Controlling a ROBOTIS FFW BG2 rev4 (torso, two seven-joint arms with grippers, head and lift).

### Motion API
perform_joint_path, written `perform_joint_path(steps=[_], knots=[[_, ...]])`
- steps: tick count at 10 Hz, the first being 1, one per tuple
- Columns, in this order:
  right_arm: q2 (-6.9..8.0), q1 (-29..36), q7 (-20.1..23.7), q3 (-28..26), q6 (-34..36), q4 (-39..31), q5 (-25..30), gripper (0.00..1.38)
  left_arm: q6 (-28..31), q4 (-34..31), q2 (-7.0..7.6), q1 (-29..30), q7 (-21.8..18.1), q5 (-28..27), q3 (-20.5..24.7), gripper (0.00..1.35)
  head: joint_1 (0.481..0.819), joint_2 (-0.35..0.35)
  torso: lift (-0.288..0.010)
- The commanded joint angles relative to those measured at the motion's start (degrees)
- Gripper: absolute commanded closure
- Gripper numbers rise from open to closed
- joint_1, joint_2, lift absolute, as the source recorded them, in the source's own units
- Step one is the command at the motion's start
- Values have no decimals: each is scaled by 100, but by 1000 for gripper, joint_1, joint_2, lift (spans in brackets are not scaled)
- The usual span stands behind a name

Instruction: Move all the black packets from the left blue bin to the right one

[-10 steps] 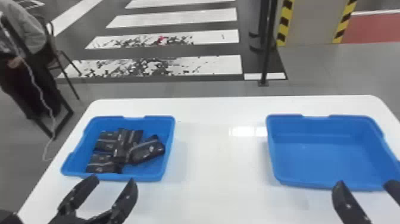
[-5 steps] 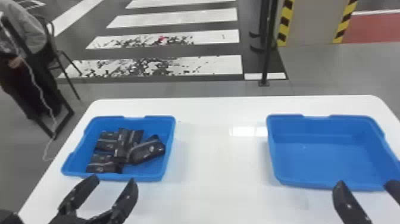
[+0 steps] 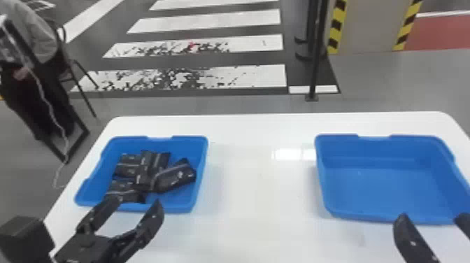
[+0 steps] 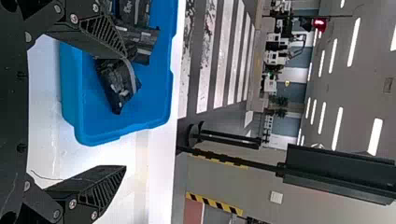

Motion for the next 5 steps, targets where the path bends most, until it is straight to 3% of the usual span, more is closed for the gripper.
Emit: perform_joint_path(steps=[1,5], knots=[[0,3,1,0,7,13,-7,116,667,6,-15,-536,-1,-267,165,209,695,169,-154],[0,3,1,0,-7,13,-29,116,1933,1018,501,-2195,-27,-632,73,209,695,216,-154]])
